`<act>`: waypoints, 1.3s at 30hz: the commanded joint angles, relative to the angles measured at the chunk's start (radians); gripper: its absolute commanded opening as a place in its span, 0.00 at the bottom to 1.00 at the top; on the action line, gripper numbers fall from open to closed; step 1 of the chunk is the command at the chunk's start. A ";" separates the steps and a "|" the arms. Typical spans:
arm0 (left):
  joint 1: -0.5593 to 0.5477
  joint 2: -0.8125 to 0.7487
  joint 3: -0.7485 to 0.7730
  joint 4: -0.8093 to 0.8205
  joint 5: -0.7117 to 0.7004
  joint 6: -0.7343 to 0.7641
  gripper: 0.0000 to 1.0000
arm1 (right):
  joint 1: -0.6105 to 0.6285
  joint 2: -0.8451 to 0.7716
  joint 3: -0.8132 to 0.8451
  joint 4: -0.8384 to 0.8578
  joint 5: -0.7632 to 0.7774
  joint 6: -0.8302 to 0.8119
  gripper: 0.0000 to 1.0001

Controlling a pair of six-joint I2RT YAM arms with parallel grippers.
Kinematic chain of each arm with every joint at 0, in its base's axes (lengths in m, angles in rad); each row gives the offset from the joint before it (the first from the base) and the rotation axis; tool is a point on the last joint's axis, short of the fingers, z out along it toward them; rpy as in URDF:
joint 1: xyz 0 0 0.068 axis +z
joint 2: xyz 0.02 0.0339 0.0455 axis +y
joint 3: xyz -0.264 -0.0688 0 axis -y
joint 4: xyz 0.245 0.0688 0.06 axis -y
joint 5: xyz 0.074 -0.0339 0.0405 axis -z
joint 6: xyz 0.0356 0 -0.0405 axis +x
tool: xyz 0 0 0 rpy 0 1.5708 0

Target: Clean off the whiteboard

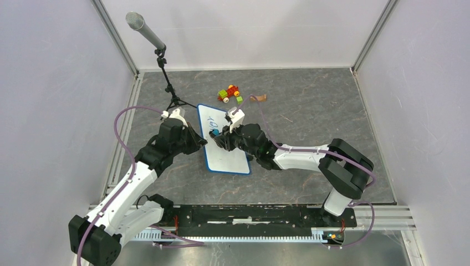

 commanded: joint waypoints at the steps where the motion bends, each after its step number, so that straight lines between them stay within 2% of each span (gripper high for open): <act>1: -0.022 0.021 -0.004 0.027 0.119 0.050 0.02 | 0.081 -0.014 0.007 -0.031 -0.158 0.011 0.26; 4: -0.023 0.027 0.002 0.027 0.122 0.046 0.02 | 0.081 -0.011 0.020 -0.018 -0.149 0.012 0.26; 8: -0.022 0.030 0.010 0.026 0.132 0.045 0.02 | 0.051 0.055 0.137 -0.110 -0.089 0.027 0.26; 15: -0.023 0.037 0.017 0.024 0.146 0.049 0.02 | -0.069 0.175 0.207 -0.106 -0.151 0.134 0.26; 24: -0.022 0.035 0.021 0.008 0.139 0.058 0.02 | -0.139 0.244 0.115 -0.111 -0.147 0.160 0.26; 39: -0.021 0.028 0.001 0.005 0.148 0.064 0.02 | -0.157 0.206 0.068 -0.199 -0.071 0.141 0.25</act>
